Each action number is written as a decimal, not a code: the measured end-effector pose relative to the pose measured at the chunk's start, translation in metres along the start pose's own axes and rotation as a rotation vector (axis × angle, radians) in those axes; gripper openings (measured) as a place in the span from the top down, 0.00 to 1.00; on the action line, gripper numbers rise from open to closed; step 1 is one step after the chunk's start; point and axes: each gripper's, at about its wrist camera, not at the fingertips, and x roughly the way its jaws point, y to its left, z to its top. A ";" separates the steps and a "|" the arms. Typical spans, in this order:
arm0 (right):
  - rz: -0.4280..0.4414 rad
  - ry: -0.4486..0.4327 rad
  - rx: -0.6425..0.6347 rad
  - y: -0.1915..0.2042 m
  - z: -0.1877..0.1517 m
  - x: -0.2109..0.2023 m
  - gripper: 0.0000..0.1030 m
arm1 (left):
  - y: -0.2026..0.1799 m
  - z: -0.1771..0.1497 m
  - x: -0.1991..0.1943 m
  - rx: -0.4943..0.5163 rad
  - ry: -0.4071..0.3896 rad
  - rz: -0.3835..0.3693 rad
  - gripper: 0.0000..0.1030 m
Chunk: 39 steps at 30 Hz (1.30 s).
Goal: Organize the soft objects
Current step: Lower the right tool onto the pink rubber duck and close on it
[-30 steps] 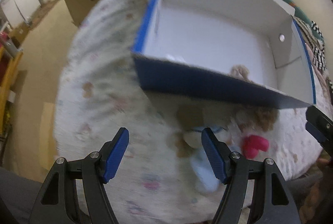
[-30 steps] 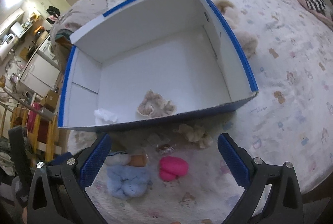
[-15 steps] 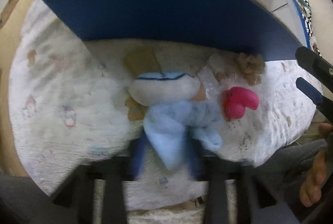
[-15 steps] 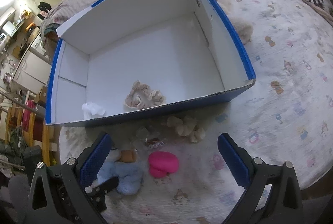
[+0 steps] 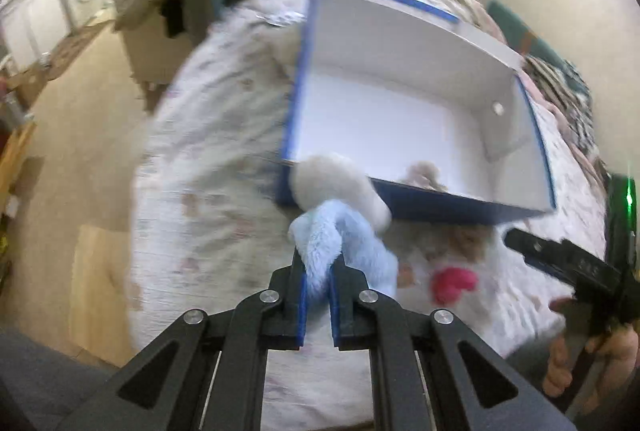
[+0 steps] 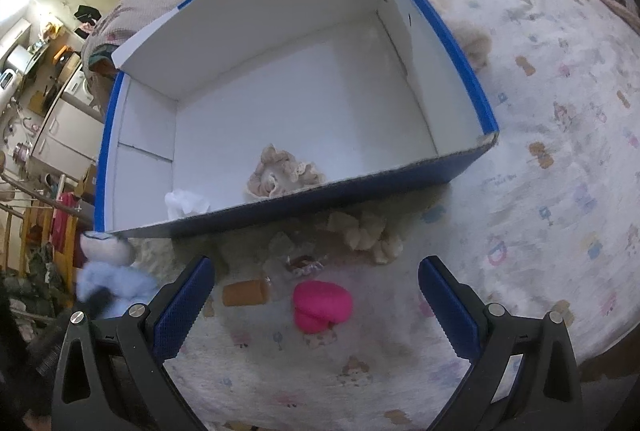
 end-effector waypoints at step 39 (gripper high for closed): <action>-0.068 0.234 -0.162 0.022 -0.038 0.049 0.69 | -0.004 -0.008 0.020 0.059 0.014 0.148 0.92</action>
